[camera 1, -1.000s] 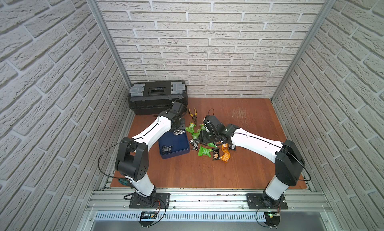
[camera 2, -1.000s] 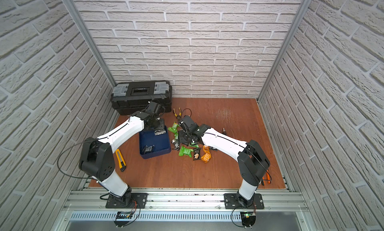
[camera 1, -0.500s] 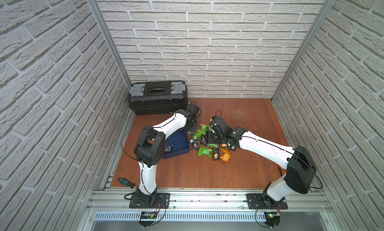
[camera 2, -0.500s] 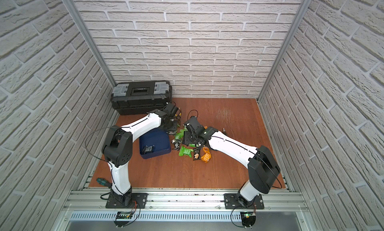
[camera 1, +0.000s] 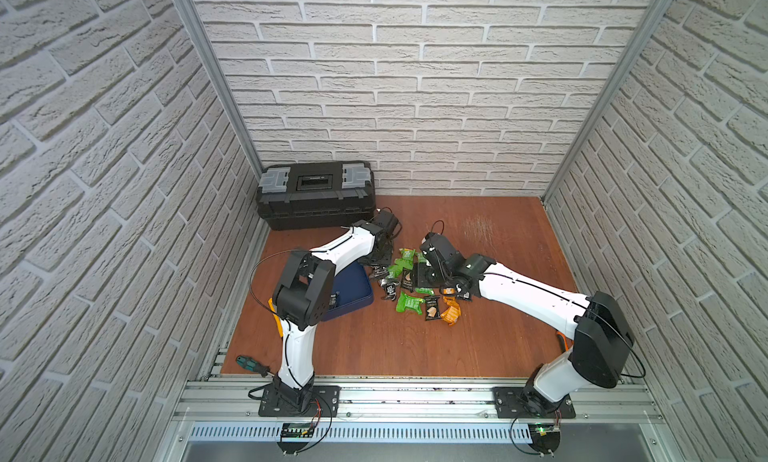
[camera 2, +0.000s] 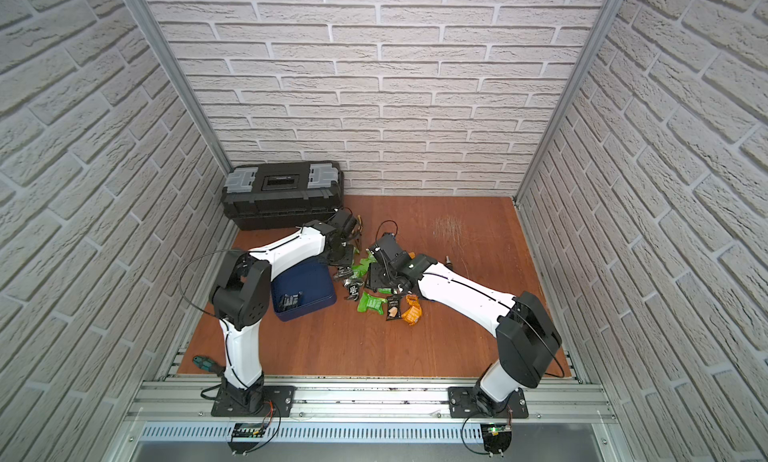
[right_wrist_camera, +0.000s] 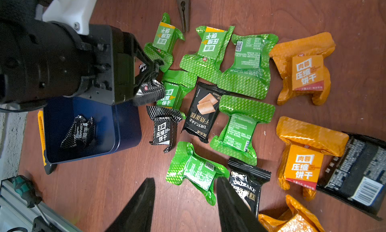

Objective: Take the cookies out of the storage box
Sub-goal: Place the cookie at the center of the board, then move the storage box to the center of the board.

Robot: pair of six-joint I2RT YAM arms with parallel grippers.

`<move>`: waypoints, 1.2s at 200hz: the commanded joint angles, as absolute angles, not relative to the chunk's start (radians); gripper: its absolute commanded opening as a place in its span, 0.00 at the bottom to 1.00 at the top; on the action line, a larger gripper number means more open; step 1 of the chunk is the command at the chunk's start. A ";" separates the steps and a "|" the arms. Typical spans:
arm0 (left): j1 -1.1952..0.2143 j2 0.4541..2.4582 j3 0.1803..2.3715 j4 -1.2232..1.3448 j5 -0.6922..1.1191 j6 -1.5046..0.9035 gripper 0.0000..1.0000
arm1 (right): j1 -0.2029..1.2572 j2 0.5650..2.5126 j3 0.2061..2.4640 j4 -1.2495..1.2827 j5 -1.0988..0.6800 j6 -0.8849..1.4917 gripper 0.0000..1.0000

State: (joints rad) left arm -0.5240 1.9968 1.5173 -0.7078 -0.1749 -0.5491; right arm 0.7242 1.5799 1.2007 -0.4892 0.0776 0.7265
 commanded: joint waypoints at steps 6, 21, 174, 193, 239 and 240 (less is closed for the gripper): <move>-0.517 1.965 1.533 -0.716 -0.182 -0.551 0.61 | 0.720 1.559 1.201 -0.471 0.087 0.732 0.53; -0.515 1.928 1.545 -0.717 -0.183 -0.553 0.61 | 0.721 1.560 1.209 -0.475 0.086 0.724 0.53; 0.271 1.053 0.815 -0.536 0.215 -0.840 0.64 | 0.883 1.988 1.740 -0.569 -0.180 0.479 0.51; 0.340 1.033 0.786 -0.551 0.273 -0.814 0.66 | 0.901 2.090 1.853 -0.611 -0.209 0.458 0.52; 0.374 1.101 0.702 -0.489 0.450 -0.807 0.67 | 0.929 2.314 2.154 -0.770 -0.287 0.214 0.57; 0.374 1.101 0.700 -0.488 0.450 -0.808 0.67 | 0.929 2.314 2.154 -0.770 -0.287 0.214 0.57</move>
State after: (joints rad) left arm 0.3683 1.0729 0.7509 -0.5453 0.3176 -0.8127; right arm 0.9150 2.2471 2.0148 -0.6586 -0.2199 0.3977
